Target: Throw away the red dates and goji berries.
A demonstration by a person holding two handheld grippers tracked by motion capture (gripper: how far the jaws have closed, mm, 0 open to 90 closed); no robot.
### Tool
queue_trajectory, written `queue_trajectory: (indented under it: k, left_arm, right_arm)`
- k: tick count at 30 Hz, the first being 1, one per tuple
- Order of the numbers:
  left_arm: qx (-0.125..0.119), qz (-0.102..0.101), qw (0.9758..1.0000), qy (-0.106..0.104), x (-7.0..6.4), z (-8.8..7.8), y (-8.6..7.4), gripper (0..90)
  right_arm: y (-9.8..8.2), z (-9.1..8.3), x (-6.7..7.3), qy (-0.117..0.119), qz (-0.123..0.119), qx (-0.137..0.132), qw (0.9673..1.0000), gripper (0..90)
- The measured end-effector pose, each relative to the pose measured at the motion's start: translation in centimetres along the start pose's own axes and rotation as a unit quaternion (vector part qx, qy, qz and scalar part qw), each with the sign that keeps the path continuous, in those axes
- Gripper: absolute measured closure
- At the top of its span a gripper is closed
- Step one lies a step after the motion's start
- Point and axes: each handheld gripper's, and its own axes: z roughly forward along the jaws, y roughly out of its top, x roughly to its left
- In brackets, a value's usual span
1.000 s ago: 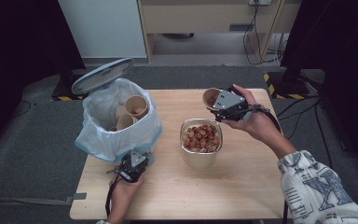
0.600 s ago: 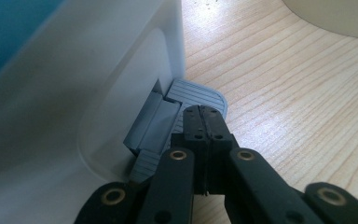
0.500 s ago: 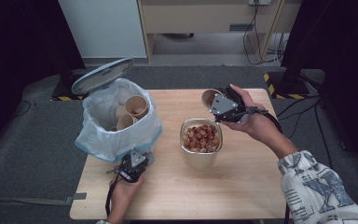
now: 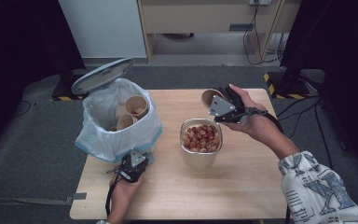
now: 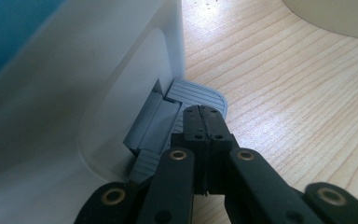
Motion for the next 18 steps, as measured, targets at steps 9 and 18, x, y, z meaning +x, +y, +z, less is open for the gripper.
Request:
queue_trajectory:
  k: [9,18]
  left_arm:
    - [0.000,-0.001,1.0000,-0.001,0.0,0.0,0.0,89.4]
    - [0.000,-0.001,1.0000,-0.001,0.0,0.0,0.0,89.4]
  right_arm:
    - [0.4,-0.1,0.1,-0.016,-0.034,0.018,0.9991,34.7]
    - [1.1,-0.5,0.3,-0.028,-0.071,0.027,0.9967,34.8]
